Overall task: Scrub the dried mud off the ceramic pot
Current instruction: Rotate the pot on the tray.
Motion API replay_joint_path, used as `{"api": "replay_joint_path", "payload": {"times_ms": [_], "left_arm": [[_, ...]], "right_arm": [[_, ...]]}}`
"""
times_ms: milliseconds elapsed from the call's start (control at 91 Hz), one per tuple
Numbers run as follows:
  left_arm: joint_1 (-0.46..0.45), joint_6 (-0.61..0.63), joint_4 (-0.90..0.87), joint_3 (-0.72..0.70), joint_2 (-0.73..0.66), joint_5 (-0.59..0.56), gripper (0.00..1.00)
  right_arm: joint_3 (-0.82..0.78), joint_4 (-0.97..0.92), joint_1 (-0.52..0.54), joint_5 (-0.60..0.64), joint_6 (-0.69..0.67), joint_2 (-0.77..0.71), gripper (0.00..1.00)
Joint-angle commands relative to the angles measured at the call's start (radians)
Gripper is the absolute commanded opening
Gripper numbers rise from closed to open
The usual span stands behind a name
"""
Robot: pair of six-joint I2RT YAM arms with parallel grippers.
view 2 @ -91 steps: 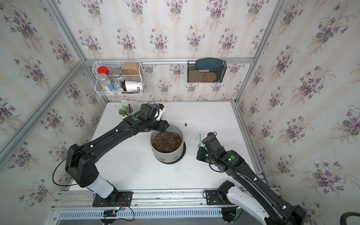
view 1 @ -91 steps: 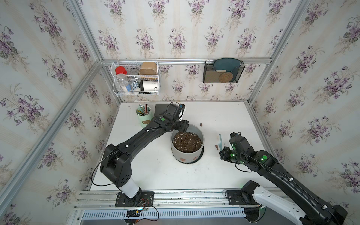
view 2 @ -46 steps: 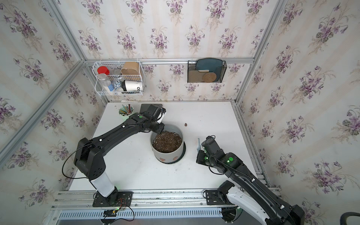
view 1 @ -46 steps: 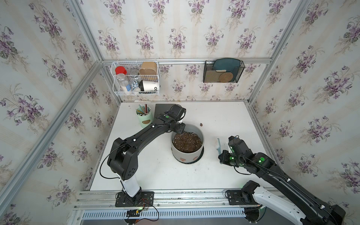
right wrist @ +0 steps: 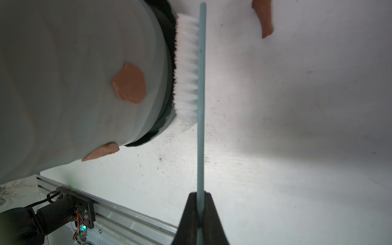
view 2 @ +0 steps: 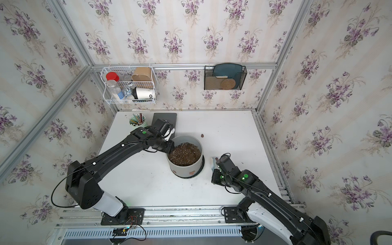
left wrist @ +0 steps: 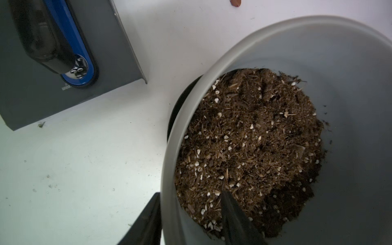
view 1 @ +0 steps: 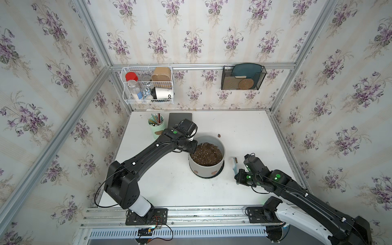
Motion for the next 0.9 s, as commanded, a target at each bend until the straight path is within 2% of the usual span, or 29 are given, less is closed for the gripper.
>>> {"api": "replay_joint_path", "payload": {"times_ms": [0, 143, 374, 703, 890], "left_arm": [[0.000, -0.010, 0.057, 0.028, 0.028, 0.003, 0.50], [0.001, 0.018, 0.048, 0.104, 0.090, -0.051, 0.50], [0.002, 0.035, 0.095, 0.130, 0.131, -0.051, 0.50], [0.002, -0.001, 0.087, 0.039, 0.094, -0.045, 0.25], [0.002, -0.010, 0.076, 0.013, 0.038, -0.034, 0.16]], "right_arm": [[-0.009, 0.049, 0.036, 0.036, 0.033, 0.020, 0.00], [-0.040, 0.085, 0.059, 0.037, 0.062, 0.012, 0.00], [-0.051, 0.105, 0.067, 0.047, 0.067, 0.022, 0.00], [-0.034, 0.134, 0.066, 0.084, 0.031, 0.075, 0.00], [-0.017, 0.177, 0.065, 0.065, 0.000, 0.135, 0.00]]}}
